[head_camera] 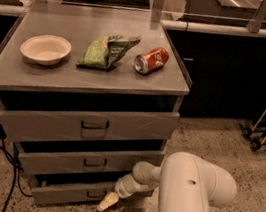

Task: Open bottom drawer

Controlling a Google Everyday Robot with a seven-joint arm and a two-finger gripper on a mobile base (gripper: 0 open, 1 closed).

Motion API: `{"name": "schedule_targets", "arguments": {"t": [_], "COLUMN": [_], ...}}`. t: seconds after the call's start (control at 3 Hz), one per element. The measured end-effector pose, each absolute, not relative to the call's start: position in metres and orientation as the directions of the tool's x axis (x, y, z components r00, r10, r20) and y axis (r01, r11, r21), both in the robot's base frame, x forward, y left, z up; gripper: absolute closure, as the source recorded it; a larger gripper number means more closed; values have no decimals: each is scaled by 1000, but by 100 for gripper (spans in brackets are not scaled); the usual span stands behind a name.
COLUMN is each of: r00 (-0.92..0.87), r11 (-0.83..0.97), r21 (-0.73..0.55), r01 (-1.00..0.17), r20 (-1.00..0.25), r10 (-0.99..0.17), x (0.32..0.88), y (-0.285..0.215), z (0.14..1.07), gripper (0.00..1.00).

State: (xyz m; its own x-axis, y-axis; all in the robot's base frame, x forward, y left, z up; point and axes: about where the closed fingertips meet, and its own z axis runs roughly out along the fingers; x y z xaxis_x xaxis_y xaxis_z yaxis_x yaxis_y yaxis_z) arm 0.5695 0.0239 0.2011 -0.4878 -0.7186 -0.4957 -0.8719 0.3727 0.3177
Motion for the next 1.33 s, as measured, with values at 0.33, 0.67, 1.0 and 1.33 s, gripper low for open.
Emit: {"name": "schedule_targets", "arguments": {"t": [0.33, 0.67, 1.0, 1.33], "r00": [-488, -510, -561, -587], "r11": [373, 380, 415, 409], "r21": [318, 346, 385, 450], "r01": [-872, -858, -824, -794], "r20": [-496, -477, -448, -395], "r10": [-719, -716, -696, -707], "x": [569, 539, 489, 422], "y": [24, 4, -51, -87], "z": [204, 219, 271, 304], "gripper": [0, 0, 0, 0]}}
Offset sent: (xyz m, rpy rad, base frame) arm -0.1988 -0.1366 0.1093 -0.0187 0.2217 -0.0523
